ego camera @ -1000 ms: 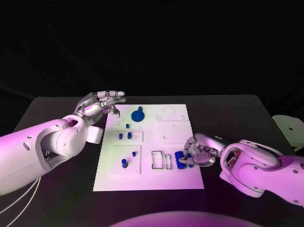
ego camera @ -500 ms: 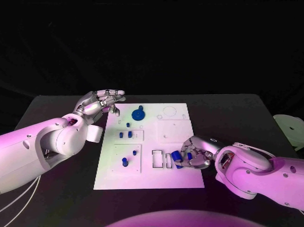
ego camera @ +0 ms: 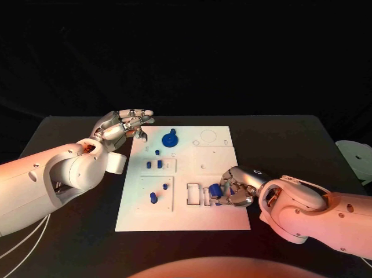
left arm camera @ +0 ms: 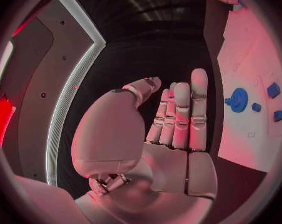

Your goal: Assemble the parts on the task board

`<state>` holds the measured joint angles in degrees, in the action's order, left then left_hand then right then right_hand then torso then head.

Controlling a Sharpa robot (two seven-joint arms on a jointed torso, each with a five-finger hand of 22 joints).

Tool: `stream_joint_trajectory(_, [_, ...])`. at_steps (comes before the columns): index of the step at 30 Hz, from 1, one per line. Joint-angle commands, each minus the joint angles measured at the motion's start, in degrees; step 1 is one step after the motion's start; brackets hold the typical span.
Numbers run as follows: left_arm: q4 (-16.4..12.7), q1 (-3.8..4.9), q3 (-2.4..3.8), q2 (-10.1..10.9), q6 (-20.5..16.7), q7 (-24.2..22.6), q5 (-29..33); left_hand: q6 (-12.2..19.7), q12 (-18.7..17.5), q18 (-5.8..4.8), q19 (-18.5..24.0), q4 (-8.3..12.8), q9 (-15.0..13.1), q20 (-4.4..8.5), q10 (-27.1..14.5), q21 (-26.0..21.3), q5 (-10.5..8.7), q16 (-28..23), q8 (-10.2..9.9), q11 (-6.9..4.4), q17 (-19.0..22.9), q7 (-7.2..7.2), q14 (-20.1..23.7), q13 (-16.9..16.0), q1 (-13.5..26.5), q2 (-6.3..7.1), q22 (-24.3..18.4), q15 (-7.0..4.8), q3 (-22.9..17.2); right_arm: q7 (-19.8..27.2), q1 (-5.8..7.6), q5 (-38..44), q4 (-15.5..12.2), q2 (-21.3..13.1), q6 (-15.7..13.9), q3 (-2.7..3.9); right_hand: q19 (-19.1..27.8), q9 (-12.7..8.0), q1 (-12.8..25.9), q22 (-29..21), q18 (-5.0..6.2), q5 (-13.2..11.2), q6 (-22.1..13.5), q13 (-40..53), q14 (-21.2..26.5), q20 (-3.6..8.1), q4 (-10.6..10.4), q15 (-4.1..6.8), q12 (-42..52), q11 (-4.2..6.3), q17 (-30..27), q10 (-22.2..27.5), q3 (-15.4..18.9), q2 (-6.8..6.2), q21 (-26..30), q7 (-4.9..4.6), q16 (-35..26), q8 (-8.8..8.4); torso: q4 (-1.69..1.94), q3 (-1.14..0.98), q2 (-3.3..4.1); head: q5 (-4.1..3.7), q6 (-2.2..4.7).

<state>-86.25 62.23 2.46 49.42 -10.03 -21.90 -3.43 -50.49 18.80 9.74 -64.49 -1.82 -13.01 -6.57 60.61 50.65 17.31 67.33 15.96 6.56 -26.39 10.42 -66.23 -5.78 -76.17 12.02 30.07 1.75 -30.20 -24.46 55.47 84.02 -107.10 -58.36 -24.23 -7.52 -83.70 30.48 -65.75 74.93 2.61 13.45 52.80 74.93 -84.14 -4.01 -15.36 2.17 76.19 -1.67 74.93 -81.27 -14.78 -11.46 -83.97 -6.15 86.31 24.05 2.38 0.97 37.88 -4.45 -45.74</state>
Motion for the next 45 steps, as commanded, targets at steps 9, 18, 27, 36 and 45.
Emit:
stream_joint_trajectory(9, [-0.2, 0.0, 0.03, -0.1, 1.1, -0.4, -0.1, 0.2, 0.3, 0.82, -0.2, 0.1, 0.1, -0.11, -0.4, -0.3, -0.21, 0.1, -0.2, -0.13, 0.1, 0.16, 0.3, -0.1, -0.1, -0.49, -0.1, -0.05, 0.4, -1.4, -0.63, -2.9, 0.0, 0.3, -1.3, -0.39, -2.9, 0.3, -5.9, 11.7, -1.09, 0.9, 2.4, 1.0, -3.9, 0.97, 0.6, 1.32, 0.5, 1.6, 4.4, -0.7, -2.1, 3.54, -0.5, 1.76, 0.4, 1.04, -0.03, 0.01, -0.06, 0.02, 0.06])
stream_joint_trajectory(18, [-0.1, 0.0, 0.03, -0.2, 1.0, -0.4, -0.1, 0.2, 0.3, 0.83, -0.2, 0.0, 0.1, -0.12, -0.5, -0.4, -0.2, 0.2, -0.2, -0.13, 0.1, 0.15, 0.3, -0.1, -0.1, -0.53, -0.1, -0.04, 0.4, 0.1, 0.24, -9.0, -2.2, -0.6, -5.3, -0.27, -3.0, 0.3, -8.1, 11.8, -1.12, 2.8, 3.0, 1.2, -3.9, 1.42, 1.7, 1.7, 0.4, 1.98, 4.6, -0.8, -4.8, 3.81, -0.6, 2.13, 0.4, 1.08, -0.08, 0.05, -0.09, -0.04, 0.24])
stream_joint_trajectory(27, [0.0, 0.0, 0.03, -0.3, 1.1, -0.3, -0.1, 0.1, 0.3, 0.83, -0.2, 0.1, 0.1, -0.12, -0.5, -0.4, -0.19, 0.2, -0.1, -0.14, 0.1, 0.14, 0.3, -0.1, -0.1, -0.55, -0.1, -0.04, 0.4, 1.6, 2.44, -12.5, -4.1, -1.0, -7.5, -0.16, -3.0, 0.4, -7.6, 11.9, -1.14, 3.2, 3.4, 1.1, -3.9, 1.49, 1.3, 1.75, 0.2, 2.03, 4.7, -0.8, -5.2, 3.74, -0.7, 2.21, 0.4, 1.22, 0.07, -0.01, -0.04, 0.14, 0.34])
stream_joint_trajectory(36, [-0.1, 0.0, 0.01, -0.2, 1.1, -0.2, -0.2, 0.0, 0.4, 0.85, -0.3, 0.1, 0.1, -0.11, -0.6, -0.4, -0.08, 0.2, -0.1, -0.18, 0.2, 0.09, 0.3, -0.1, -0.3, -0.72, -0.1, -0.07, 0.3, 1.7, 2.86, -14.7, -3.7, 0.3, -4.7, -0.13, -3.1, 0.5, -6.2, 12.0, -1.18, 3.3, 4.0, 1.1, -4.0, 1.62, 0.4, 1.88, 0.1, 2.19, 4.8, -1.0, -5.6, 3.5, -0.8, 2.39, 0.5, 1.49, -0.01, 0.11, -0.12, 0.34, 0.24])
stream_joint_trajectory(45, [-0.1, 0.0, 0.01, -0.4, 1.2, -0.2, -0.2, 0.0, 0.4, 0.85, -0.3, 0.1, 0.1, -0.11, -0.6, -0.4, -0.07, 0.2, -0.1, -0.16, 0.2, 0.1, 0.3, -0.1, -0.3, -0.72, -0.2, -0.07, 0.3, 1.3, 2.84, -16.6, -1.6, 4.0, 2.0, -0.16, -3.1, 0.8, -2.4, 12.1, -1.17, 1.2, 5.1, 1.7, -4.0, 1.77, -1.3, 2.05, 0.5, 2.4, 5.0, -1.6, -5.4, 4.13, -0.7, 2.66, 0.5, 2.08, 0.16, 0.03, -0.06, 0.63, 0.07])
